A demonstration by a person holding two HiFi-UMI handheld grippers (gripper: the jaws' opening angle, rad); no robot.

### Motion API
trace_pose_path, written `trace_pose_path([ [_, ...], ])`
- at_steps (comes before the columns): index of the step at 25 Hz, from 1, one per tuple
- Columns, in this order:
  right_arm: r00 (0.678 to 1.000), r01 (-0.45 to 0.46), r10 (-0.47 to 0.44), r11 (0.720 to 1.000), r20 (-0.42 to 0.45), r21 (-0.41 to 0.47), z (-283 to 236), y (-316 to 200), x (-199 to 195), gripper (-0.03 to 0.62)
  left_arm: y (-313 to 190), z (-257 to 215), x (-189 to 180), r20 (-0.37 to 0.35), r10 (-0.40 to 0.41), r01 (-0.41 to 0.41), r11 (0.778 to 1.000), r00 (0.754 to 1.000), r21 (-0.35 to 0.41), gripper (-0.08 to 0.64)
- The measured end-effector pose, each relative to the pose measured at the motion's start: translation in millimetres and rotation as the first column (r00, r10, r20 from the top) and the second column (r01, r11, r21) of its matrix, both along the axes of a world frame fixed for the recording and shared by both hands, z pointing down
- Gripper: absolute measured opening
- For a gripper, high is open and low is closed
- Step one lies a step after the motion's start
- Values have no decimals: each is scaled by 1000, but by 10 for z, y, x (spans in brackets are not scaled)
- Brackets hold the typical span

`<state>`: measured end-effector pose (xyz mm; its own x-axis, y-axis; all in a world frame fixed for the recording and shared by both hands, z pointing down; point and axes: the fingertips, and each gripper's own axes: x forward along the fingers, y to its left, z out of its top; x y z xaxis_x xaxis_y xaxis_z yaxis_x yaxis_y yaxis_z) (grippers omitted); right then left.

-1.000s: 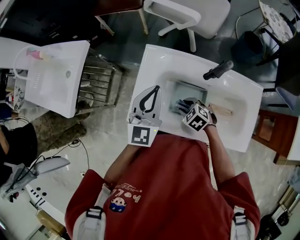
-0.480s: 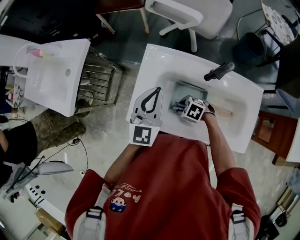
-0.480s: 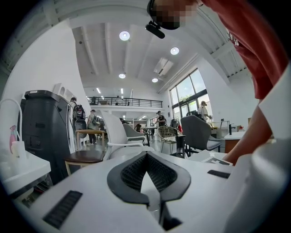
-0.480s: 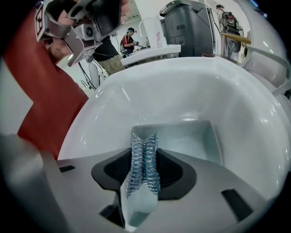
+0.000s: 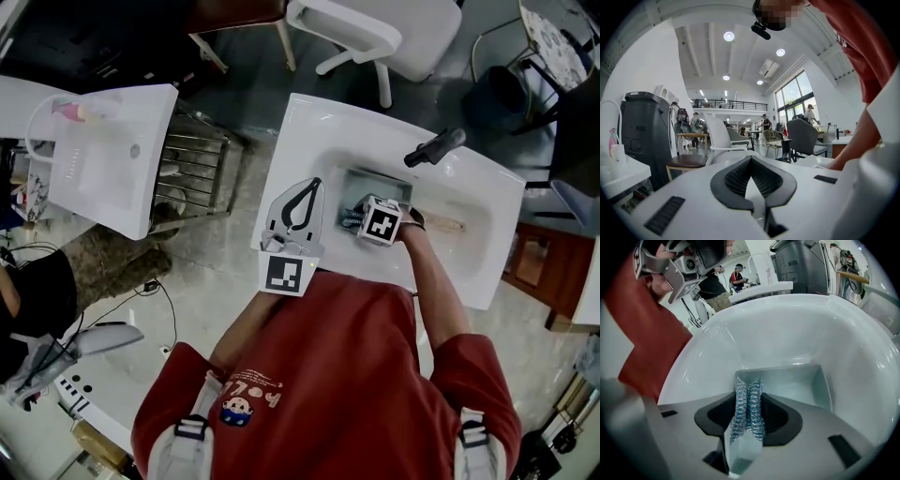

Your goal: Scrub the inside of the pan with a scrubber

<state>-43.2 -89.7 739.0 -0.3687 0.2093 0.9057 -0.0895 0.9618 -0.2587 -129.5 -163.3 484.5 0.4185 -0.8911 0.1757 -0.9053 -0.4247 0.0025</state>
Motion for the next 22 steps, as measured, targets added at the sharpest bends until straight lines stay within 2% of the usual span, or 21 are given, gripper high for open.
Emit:
trace_pose_path([
  [5, 1000, 9, -9, 1000, 2, -6, -3, 48, -12, 173, -24, 8, 59, 3, 12, -12, 1000, 1000, -1, 8],
  [12, 1000, -7, 8, 998, -8, 68, 25, -90, 14, 173, -14, 10, 90, -2, 20, -20, 1000, 1000, -1, 8],
  [17, 999, -27, 30, 988, -17, 152, 37, -255, 40, 173, -14, 2, 78, 2, 20, -20, 1000, 1000, 1, 8],
  [22, 999, -31, 37, 966, -21, 256, 37, -431, 48, 173, -19, 0, 78, 4, 24, -24, 1000, 1000, -1, 8],
])
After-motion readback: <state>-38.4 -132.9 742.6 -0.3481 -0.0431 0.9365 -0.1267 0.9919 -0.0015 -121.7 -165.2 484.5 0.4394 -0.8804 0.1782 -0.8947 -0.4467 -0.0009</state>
